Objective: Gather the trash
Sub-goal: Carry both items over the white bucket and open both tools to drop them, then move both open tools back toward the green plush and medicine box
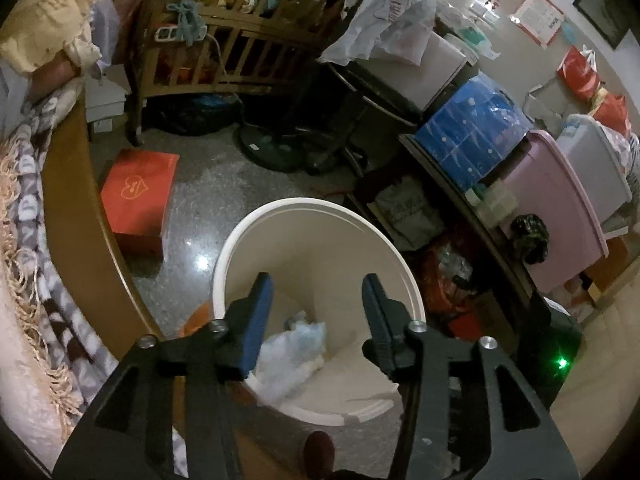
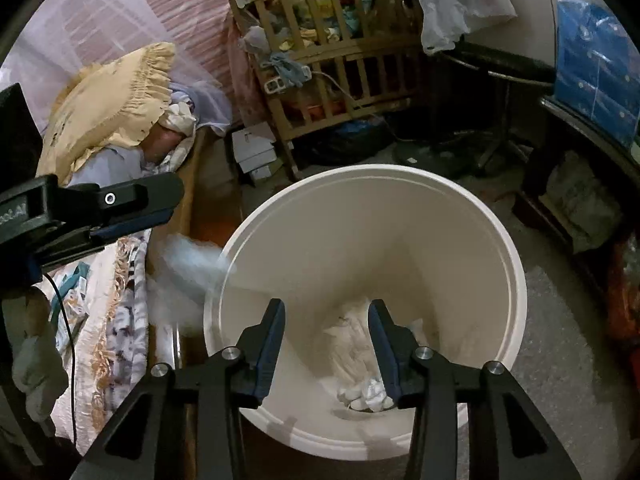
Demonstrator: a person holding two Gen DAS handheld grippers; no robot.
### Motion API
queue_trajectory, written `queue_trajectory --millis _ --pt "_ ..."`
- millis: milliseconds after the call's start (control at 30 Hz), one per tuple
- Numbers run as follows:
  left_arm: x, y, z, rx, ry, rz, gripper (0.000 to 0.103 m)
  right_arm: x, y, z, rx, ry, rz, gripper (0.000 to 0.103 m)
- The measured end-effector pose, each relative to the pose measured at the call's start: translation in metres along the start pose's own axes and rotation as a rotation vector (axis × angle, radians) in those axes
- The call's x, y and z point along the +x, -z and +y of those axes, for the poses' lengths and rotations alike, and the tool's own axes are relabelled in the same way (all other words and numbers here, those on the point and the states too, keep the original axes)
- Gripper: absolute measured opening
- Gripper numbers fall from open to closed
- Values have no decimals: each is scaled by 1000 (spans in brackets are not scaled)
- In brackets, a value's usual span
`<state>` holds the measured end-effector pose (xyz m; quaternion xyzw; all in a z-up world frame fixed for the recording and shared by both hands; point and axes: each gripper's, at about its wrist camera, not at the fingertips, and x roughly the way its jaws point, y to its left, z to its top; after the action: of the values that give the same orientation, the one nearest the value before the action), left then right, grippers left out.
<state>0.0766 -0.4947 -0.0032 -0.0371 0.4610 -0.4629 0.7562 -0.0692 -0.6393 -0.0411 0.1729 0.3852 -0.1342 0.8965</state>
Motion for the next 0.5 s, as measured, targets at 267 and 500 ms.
queue_trajectory --millis 267,500 --pt "-35 5 8 37 -73 -28 45 -2 3 16 -23 -47 -16 41" --pt "-84 19 30 74 -226 -75 45 -2 7 50 -87 -111 -26 45"
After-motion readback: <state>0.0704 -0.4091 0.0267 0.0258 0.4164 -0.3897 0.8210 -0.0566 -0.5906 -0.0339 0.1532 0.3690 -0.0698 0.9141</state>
